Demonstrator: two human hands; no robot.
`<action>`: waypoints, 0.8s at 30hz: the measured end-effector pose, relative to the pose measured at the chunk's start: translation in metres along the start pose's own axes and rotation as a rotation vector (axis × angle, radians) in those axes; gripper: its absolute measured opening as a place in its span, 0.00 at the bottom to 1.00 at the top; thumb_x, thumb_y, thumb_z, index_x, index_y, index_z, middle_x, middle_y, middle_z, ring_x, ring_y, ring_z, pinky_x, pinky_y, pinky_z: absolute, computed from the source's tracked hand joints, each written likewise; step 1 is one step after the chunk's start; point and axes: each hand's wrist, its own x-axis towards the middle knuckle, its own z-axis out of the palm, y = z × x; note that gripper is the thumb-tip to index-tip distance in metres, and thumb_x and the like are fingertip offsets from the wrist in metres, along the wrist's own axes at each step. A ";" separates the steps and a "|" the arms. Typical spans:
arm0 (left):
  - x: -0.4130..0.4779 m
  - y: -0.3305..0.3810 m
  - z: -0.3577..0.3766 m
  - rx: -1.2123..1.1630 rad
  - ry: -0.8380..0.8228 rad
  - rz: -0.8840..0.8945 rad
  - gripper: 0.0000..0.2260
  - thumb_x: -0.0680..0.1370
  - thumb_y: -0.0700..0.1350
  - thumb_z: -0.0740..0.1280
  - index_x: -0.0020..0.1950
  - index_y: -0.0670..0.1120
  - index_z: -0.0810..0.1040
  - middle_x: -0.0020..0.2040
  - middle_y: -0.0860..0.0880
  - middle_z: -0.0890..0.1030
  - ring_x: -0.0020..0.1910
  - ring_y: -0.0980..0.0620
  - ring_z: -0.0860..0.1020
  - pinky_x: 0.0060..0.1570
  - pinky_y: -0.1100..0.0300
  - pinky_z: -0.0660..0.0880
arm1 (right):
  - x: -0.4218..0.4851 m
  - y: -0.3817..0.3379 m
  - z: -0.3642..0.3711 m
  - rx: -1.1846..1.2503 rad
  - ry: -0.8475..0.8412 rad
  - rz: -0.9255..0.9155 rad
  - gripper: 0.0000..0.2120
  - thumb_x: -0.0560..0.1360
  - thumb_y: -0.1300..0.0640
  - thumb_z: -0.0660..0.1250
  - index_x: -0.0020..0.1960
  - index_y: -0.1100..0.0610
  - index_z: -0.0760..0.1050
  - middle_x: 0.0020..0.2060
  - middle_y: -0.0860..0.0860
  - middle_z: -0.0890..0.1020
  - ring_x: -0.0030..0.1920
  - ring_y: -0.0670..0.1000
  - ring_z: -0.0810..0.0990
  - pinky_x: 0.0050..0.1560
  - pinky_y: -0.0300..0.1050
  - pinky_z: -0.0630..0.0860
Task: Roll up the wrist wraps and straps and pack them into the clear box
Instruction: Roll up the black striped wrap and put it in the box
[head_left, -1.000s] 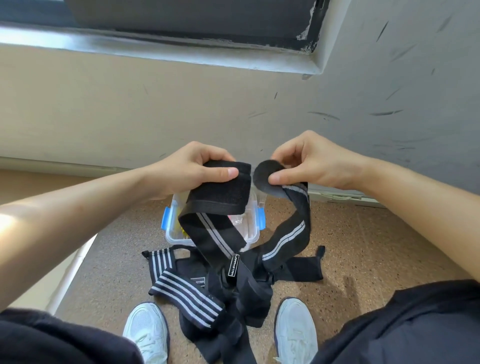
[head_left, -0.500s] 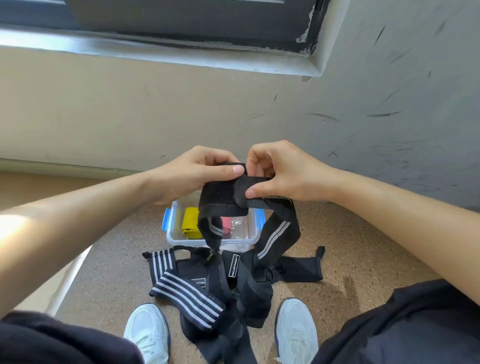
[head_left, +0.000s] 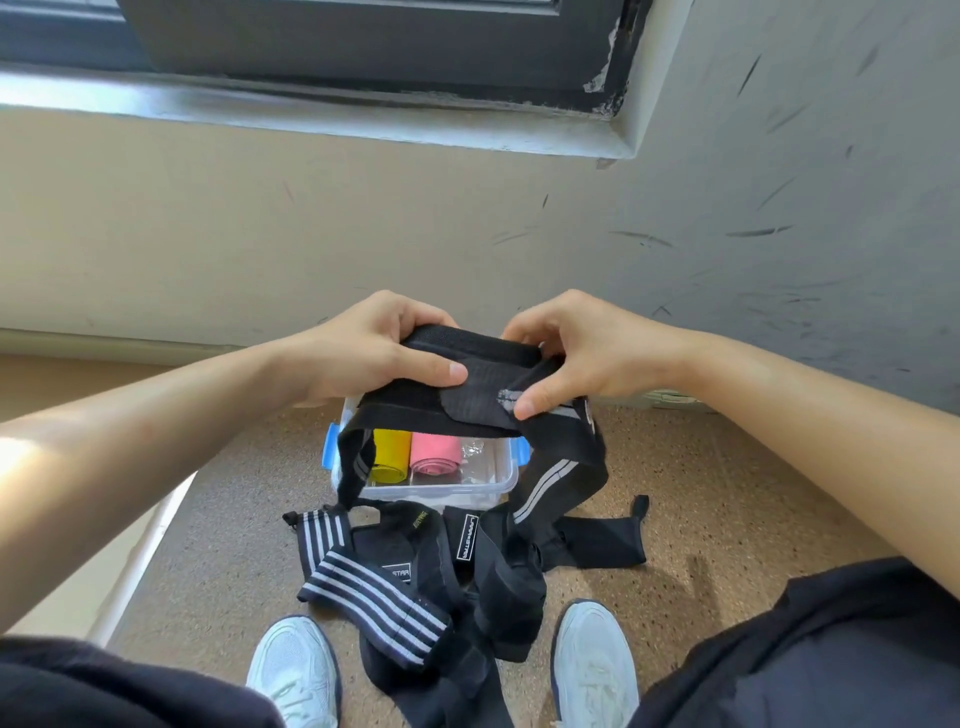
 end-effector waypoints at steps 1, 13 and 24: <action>0.000 0.000 -0.002 0.008 0.003 -0.010 0.08 0.72 0.43 0.76 0.49 0.43 0.84 0.44 0.42 0.86 0.42 0.45 0.86 0.40 0.57 0.83 | 0.000 0.000 -0.002 -0.011 0.008 0.004 0.14 0.69 0.58 0.81 0.52 0.58 0.82 0.44 0.52 0.87 0.42 0.48 0.85 0.42 0.42 0.81; 0.005 -0.001 0.005 -0.018 0.081 0.023 0.12 0.70 0.45 0.74 0.49 0.40 0.83 0.43 0.41 0.85 0.41 0.46 0.83 0.42 0.55 0.80 | 0.003 -0.009 0.003 0.189 0.107 0.026 0.06 0.76 0.57 0.76 0.46 0.60 0.85 0.36 0.57 0.85 0.37 0.46 0.82 0.40 0.40 0.78; 0.006 -0.006 0.005 -0.013 0.105 0.043 0.13 0.71 0.47 0.79 0.49 0.41 0.81 0.42 0.44 0.85 0.41 0.49 0.84 0.39 0.60 0.81 | -0.005 -0.010 0.002 0.159 0.105 0.061 0.06 0.72 0.62 0.78 0.45 0.61 0.81 0.36 0.51 0.83 0.37 0.46 0.81 0.40 0.40 0.77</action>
